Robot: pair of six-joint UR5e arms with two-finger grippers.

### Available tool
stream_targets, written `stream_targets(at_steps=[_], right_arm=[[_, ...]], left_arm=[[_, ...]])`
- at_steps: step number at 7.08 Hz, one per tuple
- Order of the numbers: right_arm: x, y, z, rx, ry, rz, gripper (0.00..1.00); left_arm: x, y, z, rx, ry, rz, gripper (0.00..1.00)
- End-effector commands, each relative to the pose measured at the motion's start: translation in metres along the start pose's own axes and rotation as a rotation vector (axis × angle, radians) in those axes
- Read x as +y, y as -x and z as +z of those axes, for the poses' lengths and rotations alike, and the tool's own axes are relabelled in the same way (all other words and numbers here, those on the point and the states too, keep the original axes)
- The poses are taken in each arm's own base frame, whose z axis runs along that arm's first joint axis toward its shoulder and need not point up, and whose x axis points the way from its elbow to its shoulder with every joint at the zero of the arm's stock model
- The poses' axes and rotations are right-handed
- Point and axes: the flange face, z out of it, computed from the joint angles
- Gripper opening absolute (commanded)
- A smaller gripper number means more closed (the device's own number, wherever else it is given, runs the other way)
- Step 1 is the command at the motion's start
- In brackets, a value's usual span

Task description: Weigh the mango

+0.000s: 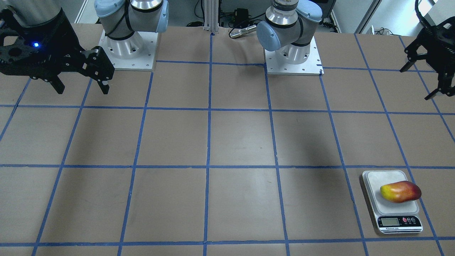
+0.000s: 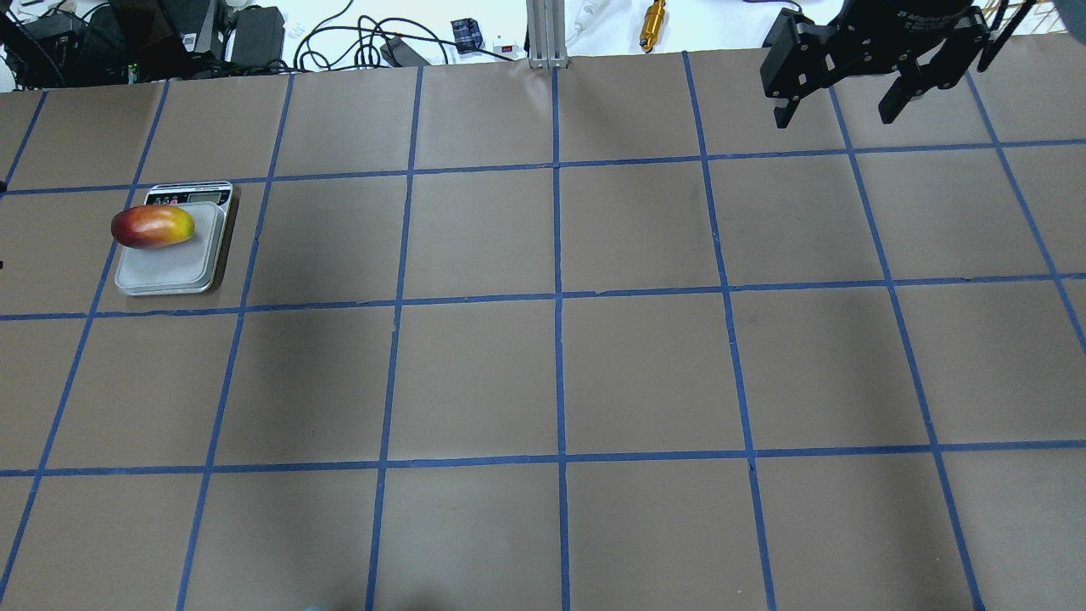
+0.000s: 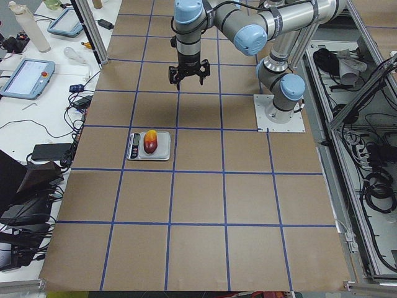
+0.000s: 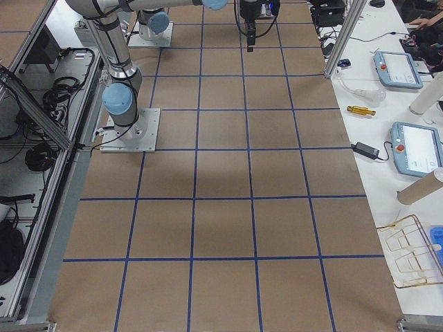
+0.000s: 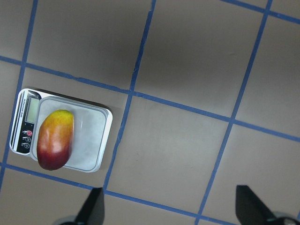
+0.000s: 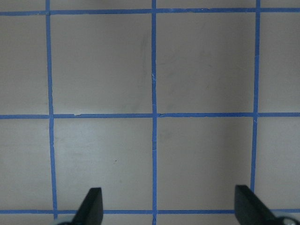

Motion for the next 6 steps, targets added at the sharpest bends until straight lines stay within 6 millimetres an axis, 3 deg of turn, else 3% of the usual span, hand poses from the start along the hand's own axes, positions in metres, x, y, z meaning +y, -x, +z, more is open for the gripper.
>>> stream_targets(at_steps=[1,4,6], right_arm=[[0.0,0.0,0.0,-0.001,0.0,-0.001,1.0],[0.001,0.0,-0.001,0.0,-0.001,-0.001,1.0],[0.0,0.0,0.0,-0.001,0.0,0.0,1.0]], left_arm=[[-0.037,-0.019,-0.006,-0.005,-0.004,-0.226,1.0],[-0.145,-0.052,-0.001,0.003,0.001,-0.566,1.0],[-0.199,-0.077,0.008,0.008,0.007,-0.755,1.0]])
